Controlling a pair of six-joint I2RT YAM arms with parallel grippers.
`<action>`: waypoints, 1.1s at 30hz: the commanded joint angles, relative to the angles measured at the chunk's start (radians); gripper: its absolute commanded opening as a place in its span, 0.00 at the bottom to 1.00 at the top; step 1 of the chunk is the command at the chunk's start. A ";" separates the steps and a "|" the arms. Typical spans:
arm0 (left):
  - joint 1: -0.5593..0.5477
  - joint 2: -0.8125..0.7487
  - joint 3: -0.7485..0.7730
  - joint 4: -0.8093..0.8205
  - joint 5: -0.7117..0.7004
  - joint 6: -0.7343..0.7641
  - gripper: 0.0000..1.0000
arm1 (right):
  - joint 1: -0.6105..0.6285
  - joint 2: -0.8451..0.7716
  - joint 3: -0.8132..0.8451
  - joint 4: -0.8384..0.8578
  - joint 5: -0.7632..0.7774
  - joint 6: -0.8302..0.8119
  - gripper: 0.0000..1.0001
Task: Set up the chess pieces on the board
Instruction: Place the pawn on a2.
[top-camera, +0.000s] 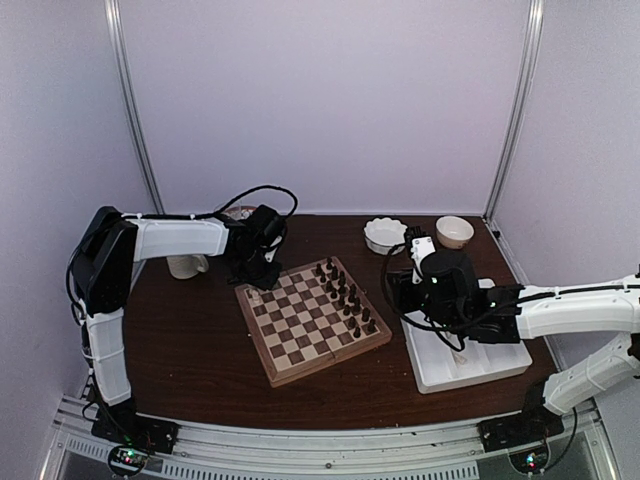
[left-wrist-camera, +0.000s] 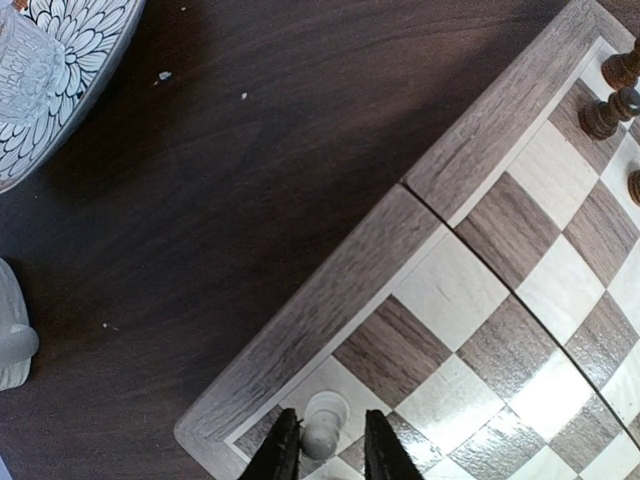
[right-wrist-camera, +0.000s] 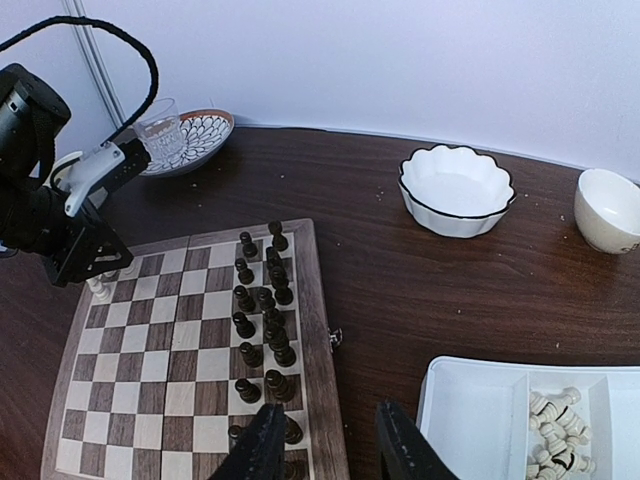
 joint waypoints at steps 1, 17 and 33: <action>0.009 0.003 0.014 -0.012 -0.004 0.009 0.25 | -0.003 0.005 0.027 0.004 -0.003 0.004 0.33; 0.007 -0.048 0.097 -0.043 0.076 0.024 0.36 | -0.003 0.009 0.032 -0.001 0.004 -0.007 0.33; -0.129 -0.440 -0.081 0.037 0.029 -0.044 0.52 | -0.067 -0.029 0.003 -0.024 0.024 0.024 0.32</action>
